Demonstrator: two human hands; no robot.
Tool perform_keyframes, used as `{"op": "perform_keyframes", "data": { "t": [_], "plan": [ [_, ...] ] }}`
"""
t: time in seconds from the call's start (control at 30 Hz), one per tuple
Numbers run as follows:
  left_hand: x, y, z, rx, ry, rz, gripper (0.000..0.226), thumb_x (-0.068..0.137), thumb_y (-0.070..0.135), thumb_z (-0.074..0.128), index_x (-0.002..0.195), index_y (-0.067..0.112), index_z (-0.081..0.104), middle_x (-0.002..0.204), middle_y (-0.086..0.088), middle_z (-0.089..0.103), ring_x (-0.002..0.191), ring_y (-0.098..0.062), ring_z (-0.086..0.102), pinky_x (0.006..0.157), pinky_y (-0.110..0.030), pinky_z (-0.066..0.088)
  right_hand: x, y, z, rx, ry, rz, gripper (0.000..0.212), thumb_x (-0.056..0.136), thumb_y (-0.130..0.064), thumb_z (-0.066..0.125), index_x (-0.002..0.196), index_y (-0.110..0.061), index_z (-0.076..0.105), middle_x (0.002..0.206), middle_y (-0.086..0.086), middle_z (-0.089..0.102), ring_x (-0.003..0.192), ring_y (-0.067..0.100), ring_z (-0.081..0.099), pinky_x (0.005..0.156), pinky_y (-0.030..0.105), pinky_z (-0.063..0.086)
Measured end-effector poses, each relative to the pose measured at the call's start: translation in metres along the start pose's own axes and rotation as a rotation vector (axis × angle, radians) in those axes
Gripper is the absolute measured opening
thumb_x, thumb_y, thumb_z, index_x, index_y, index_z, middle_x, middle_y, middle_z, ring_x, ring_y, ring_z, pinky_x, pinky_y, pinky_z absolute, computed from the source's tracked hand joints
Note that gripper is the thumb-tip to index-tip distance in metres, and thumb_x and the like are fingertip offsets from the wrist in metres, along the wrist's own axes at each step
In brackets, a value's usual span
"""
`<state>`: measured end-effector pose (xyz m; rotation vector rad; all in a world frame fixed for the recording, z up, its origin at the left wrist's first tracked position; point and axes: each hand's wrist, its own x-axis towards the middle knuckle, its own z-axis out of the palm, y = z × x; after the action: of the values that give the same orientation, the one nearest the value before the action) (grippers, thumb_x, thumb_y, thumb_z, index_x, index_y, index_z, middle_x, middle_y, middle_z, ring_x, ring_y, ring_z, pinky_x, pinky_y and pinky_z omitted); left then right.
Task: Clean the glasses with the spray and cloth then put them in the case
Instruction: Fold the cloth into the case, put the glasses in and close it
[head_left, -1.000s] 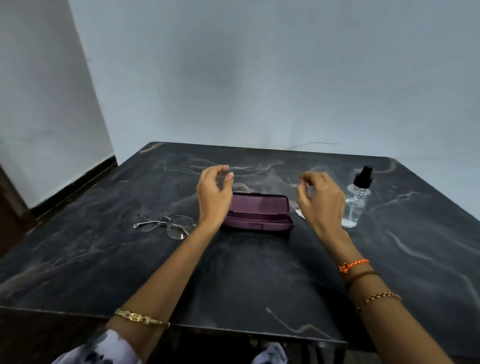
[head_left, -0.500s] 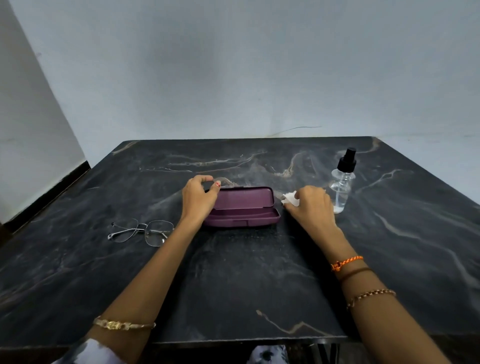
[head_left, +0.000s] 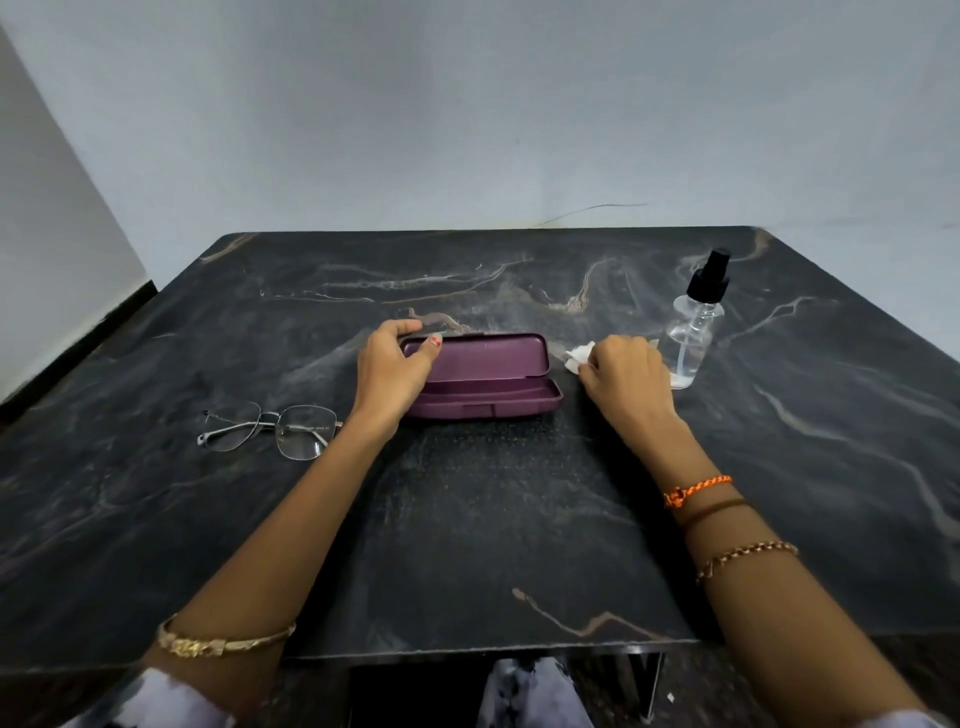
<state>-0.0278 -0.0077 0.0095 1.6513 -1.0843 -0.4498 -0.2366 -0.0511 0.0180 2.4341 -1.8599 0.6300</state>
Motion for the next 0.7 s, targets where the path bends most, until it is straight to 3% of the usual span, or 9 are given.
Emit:
{"op": "perform_keyframes", "data": {
  "t": [0.07,0.2,0.33,0.43,0.6,0.7],
  "plan": [
    [-0.001,0.001,-0.001,-0.007,0.003,-0.006,0.036,0.085,0.021,0.060,0.118,0.009,0.052,0.125,-0.009,0.055,0.109,-0.013,0.049,0.093,-0.029,0.042,0.000,0.000,0.000,-0.005,0.013,-0.010,0.015,0.083,0.000,0.048,0.071,0.007,0.052,0.087,0.027,0.060,0.080,0.042,0.055,0.058,0.035,0.030],
    [-0.003,0.004,-0.003,0.001,0.038,0.017,0.032,0.085,0.020,0.060,0.115,0.010,0.053,0.124,-0.008,0.055,0.111,-0.016,0.050,0.093,-0.030,0.042,-0.002,0.001,-0.001,0.001,0.045,-0.006,0.037,0.085,-0.002,0.046,0.053,-0.004,0.026,0.077,0.022,0.050,0.073,0.038,0.051,0.056,0.036,0.026],
    [-0.006,0.008,-0.002,0.058,0.082,0.084,0.029,0.086,0.021,0.058,0.113,0.011,0.054,0.124,-0.007,0.054,0.113,-0.020,0.049,0.093,-0.032,0.040,0.000,0.002,-0.001,0.104,0.178,-0.008,0.020,0.090,-0.010,0.046,0.076,0.004,0.053,0.088,0.021,0.057,0.080,0.037,0.053,0.058,0.034,0.029],
    [-0.010,0.012,-0.002,0.064,0.124,0.157,0.026,0.085,0.020,0.059,0.110,0.012,0.056,0.122,-0.006,0.053,0.114,-0.020,0.046,0.093,-0.031,0.037,-0.002,0.000,-0.003,0.165,0.329,-0.056,0.021,0.091,-0.017,0.050,0.090,0.002,0.060,0.094,0.018,0.063,0.086,0.033,0.057,0.058,0.032,0.033],
    [-0.016,0.021,-0.002,-0.067,0.152,0.294,0.021,0.084,0.018,0.060,0.105,0.016,0.057,0.108,0.006,0.052,0.101,-0.009,0.048,0.081,-0.014,0.037,-0.009,-0.011,-0.005,0.412,0.462,-0.109,0.014,0.087,-0.019,0.059,0.087,-0.007,0.066,0.088,0.010,0.068,0.068,0.016,0.057,0.054,0.025,0.039],
    [-0.018,0.024,-0.002,-0.254,0.051,0.282,0.011,0.086,0.017,0.058,0.097,0.016,0.061,0.091,0.006,0.062,0.084,-0.005,0.056,0.069,-0.006,0.043,-0.012,-0.023,-0.007,0.615,0.453,-0.107,0.010,0.086,-0.019,0.062,0.086,-0.010,0.067,0.082,0.003,0.065,0.067,0.010,0.055,0.056,0.023,0.044]
  ]
}}
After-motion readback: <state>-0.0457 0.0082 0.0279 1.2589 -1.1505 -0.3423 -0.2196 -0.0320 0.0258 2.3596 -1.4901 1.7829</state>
